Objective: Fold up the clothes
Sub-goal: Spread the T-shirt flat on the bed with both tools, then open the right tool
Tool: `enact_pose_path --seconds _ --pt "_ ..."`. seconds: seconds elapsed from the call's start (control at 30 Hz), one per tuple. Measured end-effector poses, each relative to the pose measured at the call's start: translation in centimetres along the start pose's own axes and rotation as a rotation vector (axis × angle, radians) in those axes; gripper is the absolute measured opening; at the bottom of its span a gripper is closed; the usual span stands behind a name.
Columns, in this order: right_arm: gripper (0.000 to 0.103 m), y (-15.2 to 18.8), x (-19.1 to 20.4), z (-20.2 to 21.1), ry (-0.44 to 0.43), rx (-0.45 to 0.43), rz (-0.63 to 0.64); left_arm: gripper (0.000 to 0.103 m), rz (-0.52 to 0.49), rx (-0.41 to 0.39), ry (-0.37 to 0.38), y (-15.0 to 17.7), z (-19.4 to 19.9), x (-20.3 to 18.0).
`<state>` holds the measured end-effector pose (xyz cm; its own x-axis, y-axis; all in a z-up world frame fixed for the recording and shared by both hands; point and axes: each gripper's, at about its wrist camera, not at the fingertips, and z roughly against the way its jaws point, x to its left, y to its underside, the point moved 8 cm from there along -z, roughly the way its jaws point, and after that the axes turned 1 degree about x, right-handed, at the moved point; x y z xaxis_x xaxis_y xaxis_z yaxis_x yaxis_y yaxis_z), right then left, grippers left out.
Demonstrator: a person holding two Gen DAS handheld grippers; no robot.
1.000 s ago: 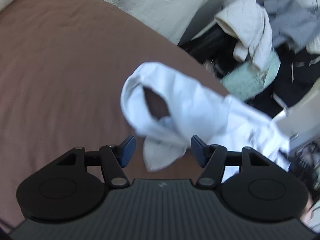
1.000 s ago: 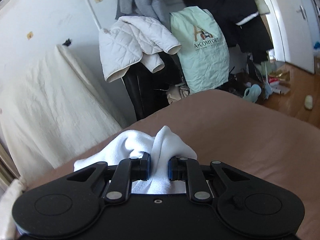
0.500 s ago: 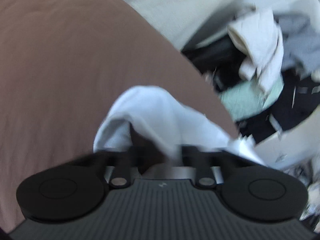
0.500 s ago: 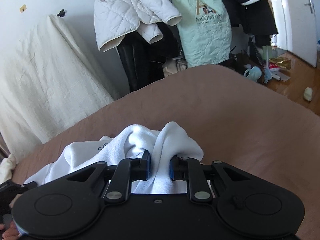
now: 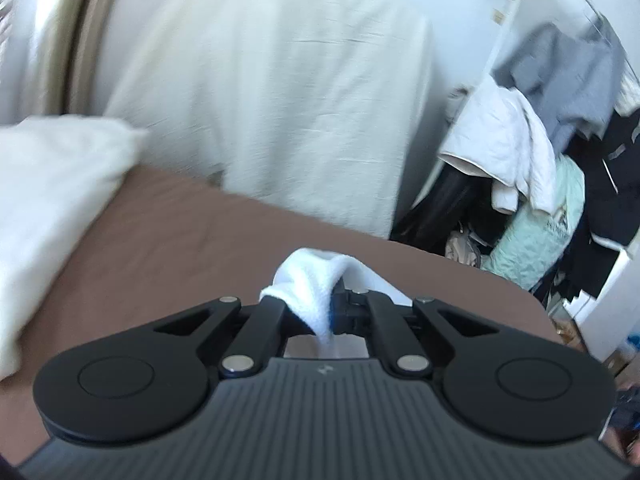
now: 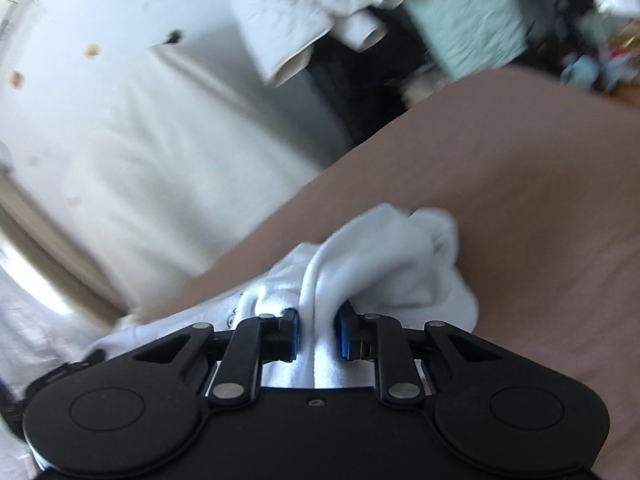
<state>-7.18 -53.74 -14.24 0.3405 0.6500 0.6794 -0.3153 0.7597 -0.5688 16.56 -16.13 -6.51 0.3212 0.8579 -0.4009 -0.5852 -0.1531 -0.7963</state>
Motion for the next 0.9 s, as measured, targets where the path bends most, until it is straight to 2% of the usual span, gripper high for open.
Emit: enact_pose_path --seconds 0.1,0.2,0.27,0.3,0.37,0.43,0.47,0.57,0.63,0.67,0.73,0.83,0.9 --pt "0.023 2.1 -0.4 -0.3 -0.037 0.075 -0.055 0.002 0.019 0.063 -0.037 1.6 1.4 2.6" --pt "0.023 3.8 -0.8 -1.9 0.040 0.160 -0.051 0.002 0.007 0.182 -0.072 4.7 0.0 4.8" --pt "0.021 3.6 -0.6 -3.5 0.103 0.183 -0.012 0.002 -0.039 0.233 -0.086 5.3 -2.7 5.0" --pt "0.021 2.8 -0.1 -4.5 0.132 0.184 0.028 0.002 -0.085 0.222 -0.092 4.5 -4.2 4.8" --pt "0.019 -0.3 2.0 -6.7 0.177 0.152 0.133 0.002 -0.196 0.141 -0.114 0.4 -6.8 3.9" --pt "0.017 -5.4 5.6 -8.8 0.216 0.053 0.289 0.002 -0.213 -0.001 -0.112 -6.2 -7.4 2.4" --pt "0.017 -8.5 8.3 -9.4 0.237 -0.018 0.375 0.002 -0.203 -0.078 -0.108 -9.7 -7.2 1.6" --pt "0.016 -15.4 17.2 -6.7 0.148 -0.287 0.530 0.002 -0.072 -0.275 -0.048 -18.1 -2.3 -0.6" --pt "0.016 -17.9 23.0 -2.9 0.098 -0.480 0.635 0.002 -0.075 -0.359 -0.006 -20.6 1.6 -1.8" --pt "0.016 -18.6 24.6 -0.9 0.073 -0.528 0.633 0.002 -0.069 -0.361 0.016 -20.9 3.0 -1.9" --pt "0.016 -18.8 25.9 1.6 0.014 -0.546 0.602 0.002 -0.056 -0.314 0.019 -18.7 4.1 -0.5" --pt "0.017 -16.5 23.6 2.5 0.023 -0.484 0.564 0.002 -0.038 -0.242 0.023 -15.3 5.7 1.6" --pt "0.018 -13.4 20.0 0.6 0.063 -0.395 0.555 0.002 -0.029 -0.139 -0.015 -10.6 4.7 4.3"
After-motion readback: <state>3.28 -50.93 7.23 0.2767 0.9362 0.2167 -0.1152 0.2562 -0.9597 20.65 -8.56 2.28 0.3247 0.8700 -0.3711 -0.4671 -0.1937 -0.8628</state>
